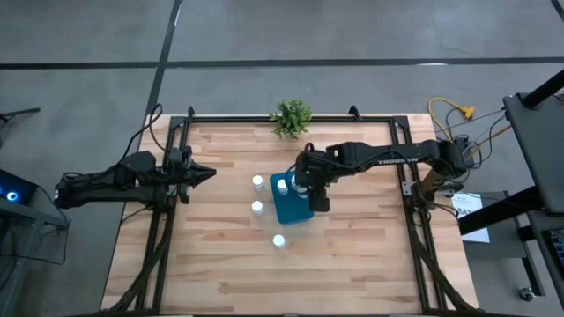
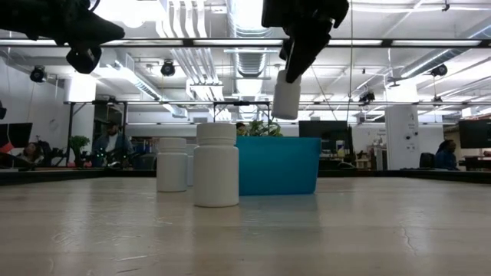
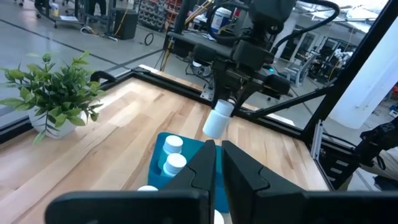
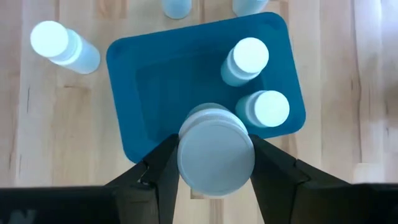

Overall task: Pick and place pill bottles into a basket
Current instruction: Put the white medicine bottle into the blue bin

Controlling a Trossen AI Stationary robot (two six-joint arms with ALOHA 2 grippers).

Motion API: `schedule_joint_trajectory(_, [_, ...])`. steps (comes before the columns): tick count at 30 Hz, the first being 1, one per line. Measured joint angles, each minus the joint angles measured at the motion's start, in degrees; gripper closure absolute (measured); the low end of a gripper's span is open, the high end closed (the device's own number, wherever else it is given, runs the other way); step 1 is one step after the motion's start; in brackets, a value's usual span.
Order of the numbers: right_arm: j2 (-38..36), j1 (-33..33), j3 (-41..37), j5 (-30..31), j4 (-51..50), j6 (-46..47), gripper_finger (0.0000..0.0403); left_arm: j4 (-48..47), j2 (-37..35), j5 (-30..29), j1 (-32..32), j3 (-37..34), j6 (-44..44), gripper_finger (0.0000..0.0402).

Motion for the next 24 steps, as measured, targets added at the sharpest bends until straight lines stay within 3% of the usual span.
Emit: schedule_joint_trajectory(24, [2.72,-2.17,0.22,-2.59,4.53,0.56,0.0254,0.27,0.02,-0.07,0.0,0.0,-0.01,0.0394])
